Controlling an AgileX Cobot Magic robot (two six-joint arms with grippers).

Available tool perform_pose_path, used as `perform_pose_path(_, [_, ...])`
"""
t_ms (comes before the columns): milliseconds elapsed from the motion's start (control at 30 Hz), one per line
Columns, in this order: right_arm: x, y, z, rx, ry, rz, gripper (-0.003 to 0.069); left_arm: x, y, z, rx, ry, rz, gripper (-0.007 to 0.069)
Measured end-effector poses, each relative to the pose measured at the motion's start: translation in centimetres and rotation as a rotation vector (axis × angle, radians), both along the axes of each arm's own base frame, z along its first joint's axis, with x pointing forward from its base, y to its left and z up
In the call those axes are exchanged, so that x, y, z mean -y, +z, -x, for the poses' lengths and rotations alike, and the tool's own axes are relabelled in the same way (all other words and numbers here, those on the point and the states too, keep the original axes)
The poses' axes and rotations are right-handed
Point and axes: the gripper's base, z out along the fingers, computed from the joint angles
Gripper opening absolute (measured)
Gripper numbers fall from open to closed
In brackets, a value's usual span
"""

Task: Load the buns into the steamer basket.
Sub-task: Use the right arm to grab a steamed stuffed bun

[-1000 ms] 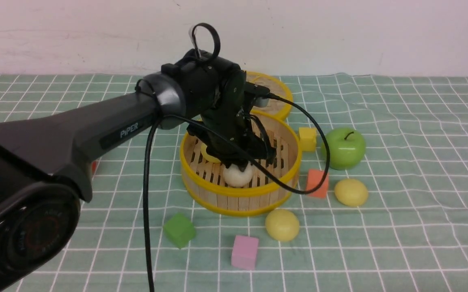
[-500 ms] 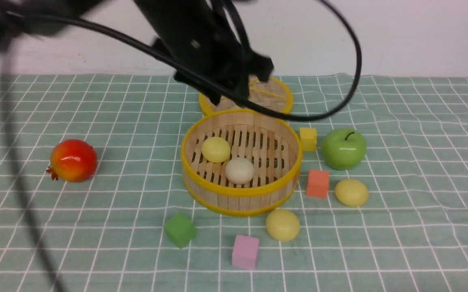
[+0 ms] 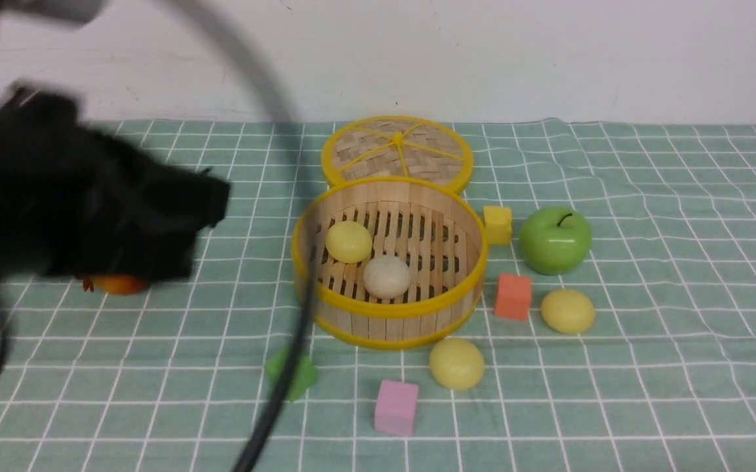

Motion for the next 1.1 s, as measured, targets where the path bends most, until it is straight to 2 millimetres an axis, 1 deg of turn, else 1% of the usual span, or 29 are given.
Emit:
perform_pose_path(33, [0.0,0.0,0.0,0.000,0.000,0.000,0.0240,0.0,-0.4,-0.1,-0.005,0.002,0.002,0.0006])
perform_pose_path(67, [0.0,0.0,0.0,0.000,0.000,0.000,0.0240,-1.4,-2.5,2.1,0.054,0.016,0.071,0.0006])
perform_pose_path(133, [0.0,0.0,0.0,0.000,0.000,0.000,0.0240,-2.4,-4.2,3.6,0.102,0.033,0.132,0.0006])
perform_pose_path(167, [0.0,0.0,0.0,0.001,0.000,0.000,0.0240,-2.8,-4.5,4.1,0.117,0.035,0.144,0.0006])
perform_pose_path(200, [0.0,0.1,0.0,0.014,-0.001,-0.012,0.0240,-3.3,-6.2,4.8,0.119,0.041,0.156,0.0006])
perform_pose_path(233, [-0.1,0.2,-0.1,0.022,-0.002,-0.029,0.0240,-3.3,-6.9,5.0,0.110,0.042,0.152,0.0006])
perform_pose_path(300, [-0.2,0.5,-0.2,0.067,-0.010,-0.137,0.0240,-3.6,-8.7,5.5,0.087,0.045,0.153,0.0006])
perform_pose_path(367, [-0.4,1.4,-0.3,0.162,-0.034,-0.380,0.0240,-3.8,-10.1,5.7,0.066,0.049,0.157,0.0006])
perform_pose_path(400, [-0.4,1.6,-0.4,0.180,-0.037,-0.414,0.0240,-3.8,-10.2,5.7,0.066,0.050,0.157,0.0006])
perform_pose_path(433, [-0.4,2.1,-0.4,0.226,-0.053,-0.551,0.0240,-3.8,-10.5,5.7,0.058,0.051,0.154,0.0007])
perform_pose_path(467, [-0.3,2.5,-0.4,0.261,-0.065,-0.648,0.0240,-3.8,-10.7,5.7,0.056,0.051,0.153,0.0007])
perform_pose_path(500, [-0.2,2.6,-0.4,0.280,-0.070,-0.693,0.0240,-3.8,-10.7,5.7,0.055,0.051,0.153,0.0007])
perform_pose_path(533, [-0.1,3.1,-0.4,0.322,-0.085,-0.806,0.0240,-3.8,-10.7,5.7,0.058,0.053,0.155,0.0007])
perform_pose_path(567, [0.0,3.1,-0.4,0.327,-0.088,-0.822,0.0240,-3.8,-10.7,5.7,0.057,0.053,0.155,0.0007])
perform_pose_path(600, [0.1,3.3,-0.4,0.345,-0.100,-0.915,0.0240,-3.8,-10.7,5.7,0.064,0.055,0.159,0.0009])
perform_pose_path(667, [-0.1,3.4,-0.3,0.309,-0.092,-0.959,0.0240,-3.8,-10.7,5.7,0.065,0.055,0.160,0.0012])
perform_pose_path(700, [-0.5,4.3,-0.2,0.257,-0.060,-0.951,0.0237,-3.8,-10.7,5.7,0.068,0.056,0.160,0.0014])
perform_pose_path(733, [-0.7,4.3,-0.2,0.224,-0.055,-0.941,0.0237,-3.8,-10.7,5.7,0.068,0.056,0.160,0.0015])
perform_pose_path(767, [-1.1,5.8,-0.2,0.167,-0.014,-0.883,0.0231,-3.8,-10.7,5.7,0.068,0.056,0.160,0.0015])
perform_pose_path(833, [-2.2,8.6,-0.9,-0.062,0.062,-0.699,0.0218,-3.8,-10.7,5.7,0.069,0.056,0.160,0.0018])
perform_pose_path(867, [-2.2,9.1,-0.8,-0.044,0.074,-0.684,0.0216,-3.8,-10.7,5.7,0.069,0.056,0.160,0.0018])
perform_pose_path(900, [-2.9,10.8,-2.1,-0.246,0.131,-0.512,0.0198,-3.8,-10.7,5.7,0.070,0.056,0.160,0.0020])
perform_pose_path(933, [-3.2,12.1,-3.4,-0.361,0.169,-0.402,0.0185,-3.8,-10.7,5.7,0.071,0.056,0.160,0.0020])
perform_pose_path(967, [-3.2,12.5,-3.4,-0.345,0.176,-0.388,0.0181,-3.8,-10.7,5.7,0.071,0.056,0.160,0.0020])
perform_pose_path(1000, [-3.4,13.1,-5.2,-0.481,0.194,-0.294,0.0157,-3.8,-10.6,5.7,0.072,0.056,0.161,0.0020])
perform_pose_path(1033, [-3.5,13.6,-7.1,-0.573,0.200,-0.226,0.0137,-3.8,-10.6,5.7,0.072,0.056,0.161,0.0020])
perform_pose_path(1067, [-3.7,14.2,-8.7,-0.631,0.206,-0.179,0.0116,-3.8,-10.6,5.7,0.072,0.056,0.161,0.0020])
perform_pose_path(1100, [-3.8,14.3,-9.7,-0.667,0.210,-0.159,0.0100,-3.8,-10.6,5.7,0.072,0.057,0.161,0.0021])
